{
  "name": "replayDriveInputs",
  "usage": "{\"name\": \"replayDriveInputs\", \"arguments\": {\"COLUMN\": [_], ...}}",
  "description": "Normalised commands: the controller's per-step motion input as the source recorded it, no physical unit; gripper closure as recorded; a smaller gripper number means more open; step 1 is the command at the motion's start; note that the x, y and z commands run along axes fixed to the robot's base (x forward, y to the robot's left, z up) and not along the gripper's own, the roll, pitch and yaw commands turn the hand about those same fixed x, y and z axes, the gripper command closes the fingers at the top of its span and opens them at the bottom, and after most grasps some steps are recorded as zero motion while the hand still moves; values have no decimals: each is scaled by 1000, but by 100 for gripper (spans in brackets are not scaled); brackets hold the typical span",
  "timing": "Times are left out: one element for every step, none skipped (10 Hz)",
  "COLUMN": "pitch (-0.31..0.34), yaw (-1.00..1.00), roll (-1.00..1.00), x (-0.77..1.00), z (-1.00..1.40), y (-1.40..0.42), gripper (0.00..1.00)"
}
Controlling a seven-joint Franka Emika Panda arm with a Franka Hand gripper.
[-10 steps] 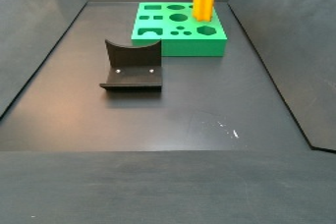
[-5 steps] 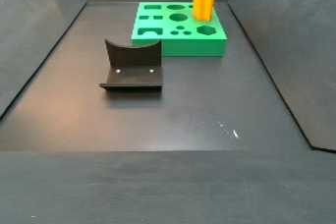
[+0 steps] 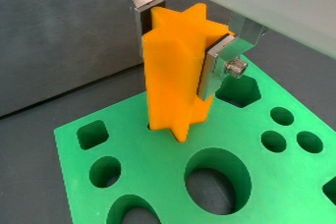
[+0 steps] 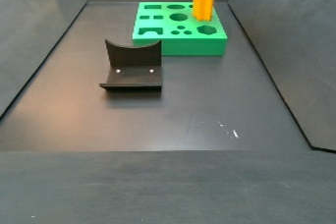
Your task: Insert the star object.
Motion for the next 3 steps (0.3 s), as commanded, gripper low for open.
{"name": "replayDriveInputs", "arguments": {"pitch": [-27,-23,0], "yaw": [80,0,0], "roll": [206,73,0], "x": [0,0,0], "z": [-451,-206,0], "y": [-17,-51,0], "gripper": [100,100,100]}}
